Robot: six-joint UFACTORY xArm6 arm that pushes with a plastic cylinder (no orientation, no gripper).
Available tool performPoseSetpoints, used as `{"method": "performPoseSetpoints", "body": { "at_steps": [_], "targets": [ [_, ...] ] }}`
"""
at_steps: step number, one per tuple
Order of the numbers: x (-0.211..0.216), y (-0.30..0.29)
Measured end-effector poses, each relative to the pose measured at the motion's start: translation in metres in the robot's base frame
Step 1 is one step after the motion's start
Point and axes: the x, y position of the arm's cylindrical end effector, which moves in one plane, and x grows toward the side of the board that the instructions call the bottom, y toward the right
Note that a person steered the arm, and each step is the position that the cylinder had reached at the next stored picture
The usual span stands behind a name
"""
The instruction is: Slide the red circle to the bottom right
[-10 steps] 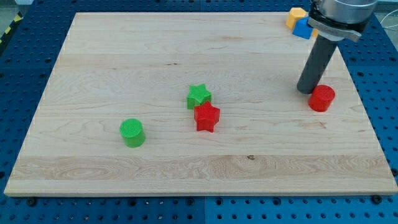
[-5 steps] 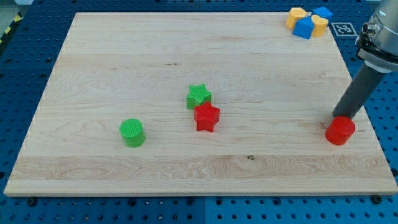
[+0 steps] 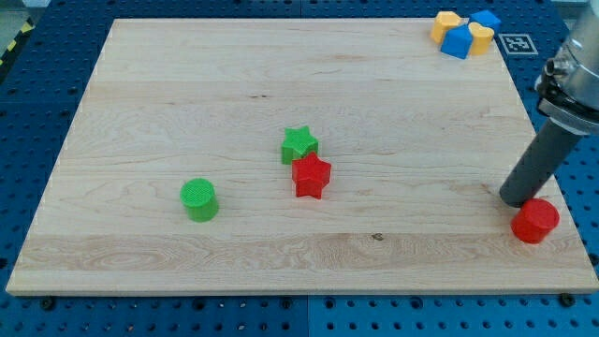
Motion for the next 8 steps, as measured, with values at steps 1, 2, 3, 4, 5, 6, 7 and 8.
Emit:
{"method": "performPoseSetpoints", "body": {
  "at_steps": [1, 2, 3, 4, 5, 6, 7, 8],
  "targets": [
    [0.005, 0.000],
    [0.004, 0.010],
    [0.012, 0.013],
    [0.022, 0.013],
    [0.024, 0.014],
    [0.022, 0.007],
    [0.009, -0.068],
    [0.009, -0.136]
  ]
}}
